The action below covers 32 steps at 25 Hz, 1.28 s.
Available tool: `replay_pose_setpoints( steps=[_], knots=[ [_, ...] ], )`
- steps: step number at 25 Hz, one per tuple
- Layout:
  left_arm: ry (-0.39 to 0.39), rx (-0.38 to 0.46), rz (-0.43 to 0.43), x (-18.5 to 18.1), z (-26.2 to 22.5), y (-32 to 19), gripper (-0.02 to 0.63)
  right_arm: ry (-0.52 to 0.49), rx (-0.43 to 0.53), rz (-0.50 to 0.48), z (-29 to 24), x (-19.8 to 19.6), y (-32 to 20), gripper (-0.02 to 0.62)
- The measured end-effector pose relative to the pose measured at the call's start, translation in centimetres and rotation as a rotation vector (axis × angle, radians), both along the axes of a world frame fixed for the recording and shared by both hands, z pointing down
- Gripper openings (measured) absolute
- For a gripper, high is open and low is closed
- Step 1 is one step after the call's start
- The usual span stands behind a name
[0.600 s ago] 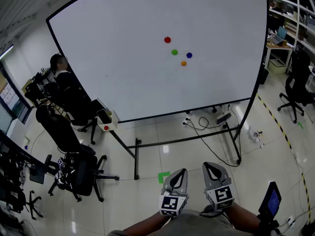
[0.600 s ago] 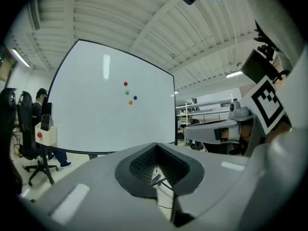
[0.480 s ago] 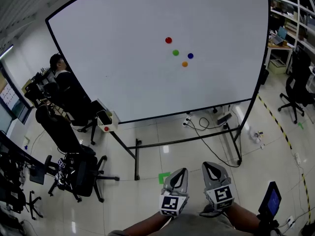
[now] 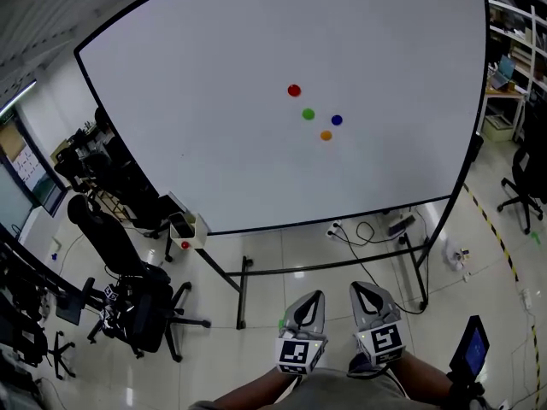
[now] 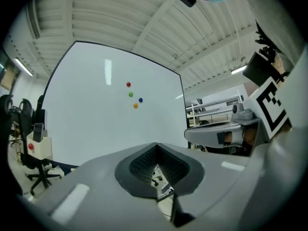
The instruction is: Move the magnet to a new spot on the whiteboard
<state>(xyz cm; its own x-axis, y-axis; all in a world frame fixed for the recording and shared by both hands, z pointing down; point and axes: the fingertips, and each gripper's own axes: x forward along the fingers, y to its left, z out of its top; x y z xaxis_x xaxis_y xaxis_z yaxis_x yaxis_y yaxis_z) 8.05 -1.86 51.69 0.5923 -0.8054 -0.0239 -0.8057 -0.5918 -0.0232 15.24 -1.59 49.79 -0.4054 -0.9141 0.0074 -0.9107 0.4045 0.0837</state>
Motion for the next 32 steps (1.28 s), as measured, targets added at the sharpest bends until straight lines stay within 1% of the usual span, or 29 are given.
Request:
replay_pose_setpoints(
  steps=[3,7,11,16,22,24,29,32],
  knots=[
    [-0.006,0.019,-0.029,2.0,-0.8,-3.1,0.0,0.016,0.007,-0.025,-0.7,2.4,-3.1,0.006],
    [-0.008,0.046,-0.071,4.5,-2.5,-7.1,0.0,-0.016,0.042,-0.053,-2.5,5.2,-7.1,0.006],
    [-0.008,0.057,-0.114,6.5,-3.6,-10.5,0.0,0.036,0.037,-0.097,-3.2,7.3,-10.6,0.006],
    [-0.009,0.094,-0.167,8.3,-4.9,-14.0,0.0,0.043,0.072,-0.136,-4.2,9.2,-13.9,0.006],
    [-0.016,0.134,-0.181,8.8,-6.3,-16.5,0.0,0.026,0.113,-0.151,-5.8,9.5,-16.3,0.006],
    [-0.009,0.142,-0.18,8.8,-6.6,-17.6,0.0,0.041,0.119,-0.15,-6.1,9.4,-17.2,0.006],
    [-0.005,0.17,-0.153,8.4,-7.7,-19.9,0.0,0.052,0.142,-0.126,-7.1,8.6,-19.7,0.006],
    [0.0,0.202,-0.137,7.8,-8.8,-21.7,0.0,0.048,0.178,-0.118,-8.4,7.5,-21.3,0.006]
  ],
)
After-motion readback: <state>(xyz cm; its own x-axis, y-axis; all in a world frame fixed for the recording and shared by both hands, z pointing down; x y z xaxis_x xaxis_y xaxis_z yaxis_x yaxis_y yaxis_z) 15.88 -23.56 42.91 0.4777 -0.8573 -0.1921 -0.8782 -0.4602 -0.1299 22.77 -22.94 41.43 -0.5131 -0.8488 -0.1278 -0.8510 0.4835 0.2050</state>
